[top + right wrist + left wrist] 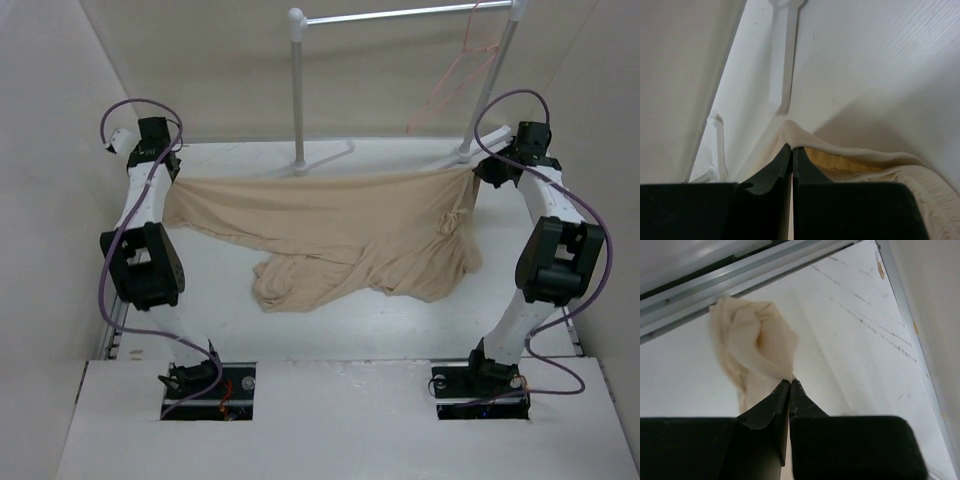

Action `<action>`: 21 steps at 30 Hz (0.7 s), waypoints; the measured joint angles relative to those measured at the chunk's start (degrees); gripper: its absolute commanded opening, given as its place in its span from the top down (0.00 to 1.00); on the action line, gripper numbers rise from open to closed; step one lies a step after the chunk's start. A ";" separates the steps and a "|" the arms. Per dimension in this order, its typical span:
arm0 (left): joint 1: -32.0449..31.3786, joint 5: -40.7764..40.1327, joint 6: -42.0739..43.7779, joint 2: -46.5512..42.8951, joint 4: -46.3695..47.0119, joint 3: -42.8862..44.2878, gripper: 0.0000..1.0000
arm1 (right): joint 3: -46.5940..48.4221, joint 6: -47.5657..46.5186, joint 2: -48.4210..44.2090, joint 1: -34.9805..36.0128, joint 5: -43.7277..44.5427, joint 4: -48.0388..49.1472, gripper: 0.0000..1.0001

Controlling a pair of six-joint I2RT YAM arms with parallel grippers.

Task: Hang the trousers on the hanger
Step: Flatten out the trousers at the center of the board.

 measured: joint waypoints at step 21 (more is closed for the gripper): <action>-4.07 2.47 7.89 29.92 4.57 26.51 0.49 | 27.78 -3.74 23.12 0.28 4.61 -8.74 0.32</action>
